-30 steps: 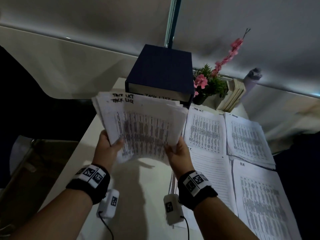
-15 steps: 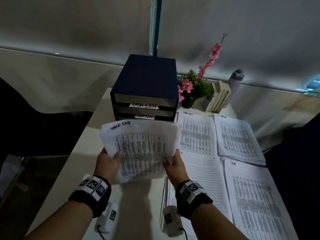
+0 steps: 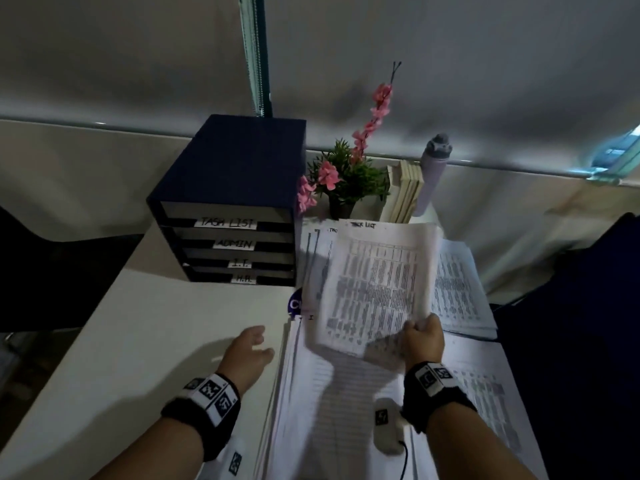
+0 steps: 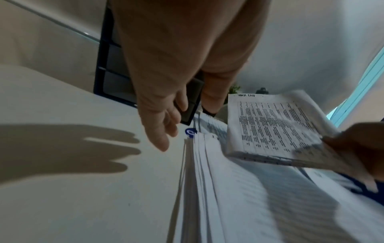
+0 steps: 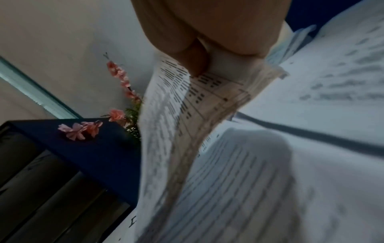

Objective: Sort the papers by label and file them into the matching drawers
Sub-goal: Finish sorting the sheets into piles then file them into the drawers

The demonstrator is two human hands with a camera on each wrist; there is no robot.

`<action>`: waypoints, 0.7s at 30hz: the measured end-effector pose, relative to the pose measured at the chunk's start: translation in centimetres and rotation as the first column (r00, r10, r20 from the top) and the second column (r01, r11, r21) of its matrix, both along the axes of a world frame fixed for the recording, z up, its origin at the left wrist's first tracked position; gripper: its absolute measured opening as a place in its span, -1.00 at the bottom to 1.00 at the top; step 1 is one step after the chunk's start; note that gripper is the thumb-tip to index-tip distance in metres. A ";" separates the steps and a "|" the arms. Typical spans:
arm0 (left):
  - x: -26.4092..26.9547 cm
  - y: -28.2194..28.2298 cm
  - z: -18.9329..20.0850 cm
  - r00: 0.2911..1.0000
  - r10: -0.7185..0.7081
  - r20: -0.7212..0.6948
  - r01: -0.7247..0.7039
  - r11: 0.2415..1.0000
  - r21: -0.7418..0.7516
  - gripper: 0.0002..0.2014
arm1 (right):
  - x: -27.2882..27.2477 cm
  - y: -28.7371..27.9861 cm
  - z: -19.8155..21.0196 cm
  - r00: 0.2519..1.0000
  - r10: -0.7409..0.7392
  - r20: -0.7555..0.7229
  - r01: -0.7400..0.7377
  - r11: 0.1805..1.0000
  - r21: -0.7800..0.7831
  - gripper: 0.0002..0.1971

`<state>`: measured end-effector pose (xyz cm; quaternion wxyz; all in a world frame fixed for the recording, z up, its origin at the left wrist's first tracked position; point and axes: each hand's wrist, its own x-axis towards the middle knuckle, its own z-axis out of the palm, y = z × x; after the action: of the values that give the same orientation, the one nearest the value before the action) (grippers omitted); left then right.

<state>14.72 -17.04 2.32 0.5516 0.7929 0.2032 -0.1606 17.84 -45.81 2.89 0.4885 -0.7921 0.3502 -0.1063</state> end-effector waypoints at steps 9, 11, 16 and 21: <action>-0.6 -4.6 -3.4 0.953 -0.158 -0.260 0.255 0.881 0.398 -0.17 | 5.2 -1.7 -1.6 0.982 0.181 -0.055 -0.173 0.977 0.128 -0.80; -1.2 -5.2 -3.8 0.943 -0.157 -0.294 0.287 0.831 0.477 -0.05 | 6.2 -1.4 -1.6 0.976 0.209 -0.062 -0.200 0.971 0.134 -0.91; -2.3 -6.9 -4.7 0.925 -0.155 -0.347 0.341 0.742 0.577 0.12 | 9.8 -1.8 -1.0 0.957 0.274 -0.098 -0.266 0.960 0.087 -0.92; -2.6 -7.9 -4.4 0.937 -0.102 -0.335 0.294 0.748 0.595 0.13 | 11.2 -3.0 -0.7 0.955 0.255 -0.149 -0.263 0.964 -0.038 -0.43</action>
<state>12.12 -24.95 -2.12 0.1953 0.9183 0.2354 -0.2513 29.01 -48.79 2.22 0.4489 -0.8505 0.2742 0.0054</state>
